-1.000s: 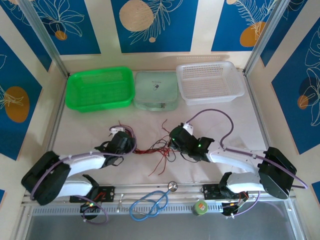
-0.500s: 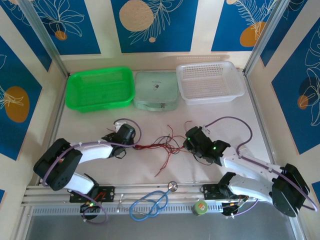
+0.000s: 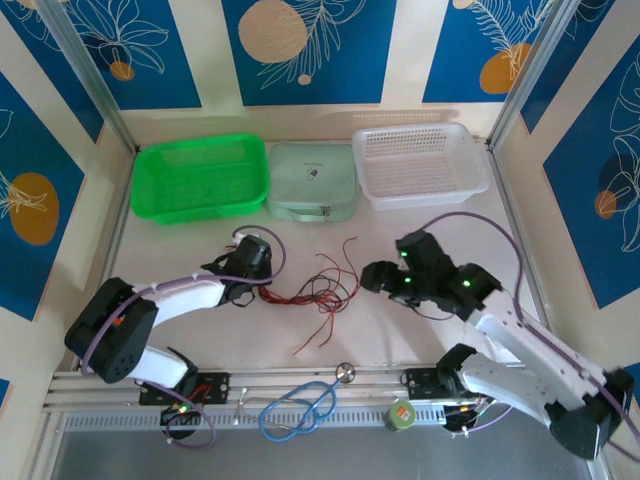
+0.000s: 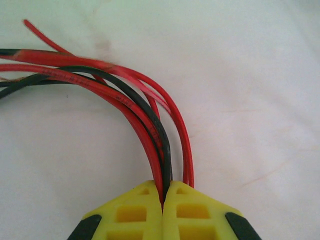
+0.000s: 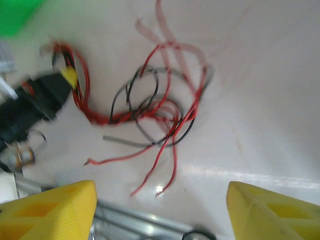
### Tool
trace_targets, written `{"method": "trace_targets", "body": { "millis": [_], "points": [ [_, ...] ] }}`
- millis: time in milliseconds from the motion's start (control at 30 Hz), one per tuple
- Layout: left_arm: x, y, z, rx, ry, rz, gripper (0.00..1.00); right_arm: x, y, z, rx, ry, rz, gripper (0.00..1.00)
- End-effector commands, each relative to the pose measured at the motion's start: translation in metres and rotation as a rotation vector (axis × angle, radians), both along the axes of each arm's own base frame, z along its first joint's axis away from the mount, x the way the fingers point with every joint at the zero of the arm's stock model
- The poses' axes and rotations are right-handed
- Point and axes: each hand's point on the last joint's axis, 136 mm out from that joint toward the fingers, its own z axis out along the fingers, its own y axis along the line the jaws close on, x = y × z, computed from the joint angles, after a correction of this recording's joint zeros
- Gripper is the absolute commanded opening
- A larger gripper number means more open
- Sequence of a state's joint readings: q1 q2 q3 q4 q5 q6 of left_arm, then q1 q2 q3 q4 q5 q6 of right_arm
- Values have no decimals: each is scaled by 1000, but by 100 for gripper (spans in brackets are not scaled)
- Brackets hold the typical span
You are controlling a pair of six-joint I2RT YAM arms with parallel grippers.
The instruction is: Untangle the cables
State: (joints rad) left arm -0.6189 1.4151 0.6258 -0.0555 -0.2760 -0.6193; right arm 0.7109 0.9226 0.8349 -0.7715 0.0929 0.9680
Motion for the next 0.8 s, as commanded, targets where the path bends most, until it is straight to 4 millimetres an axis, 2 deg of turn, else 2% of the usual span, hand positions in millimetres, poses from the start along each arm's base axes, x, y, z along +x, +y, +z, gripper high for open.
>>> {"method": "trace_targets", "body": {
  "millis": [0, 67, 167, 367, 600, 767],
  "points": [
    [4, -6, 31, -11, -32, -42, 0, -18, 39, -17, -66, 94, 146, 71],
    [4, -6, 39, -14, -46, -44, 0, -19, 58, -29, -156, 115, 176, 72],
    [4, -5, 43, -18, -53, -43, 0, -17, 69, -50, -297, 137, 157, 74],
    [3, -7, 39, -36, -53, -47, 0, -3, 90, -100, -460, 201, 205, 75],
    [2, -3, 46, -30, -76, -44, 0, 2, 79, -131, -646, 263, 234, 66],
    [2, 7, 58, 1, -96, -33, 0, 5, 54, -142, -720, 297, 215, 44]
  ]
}}
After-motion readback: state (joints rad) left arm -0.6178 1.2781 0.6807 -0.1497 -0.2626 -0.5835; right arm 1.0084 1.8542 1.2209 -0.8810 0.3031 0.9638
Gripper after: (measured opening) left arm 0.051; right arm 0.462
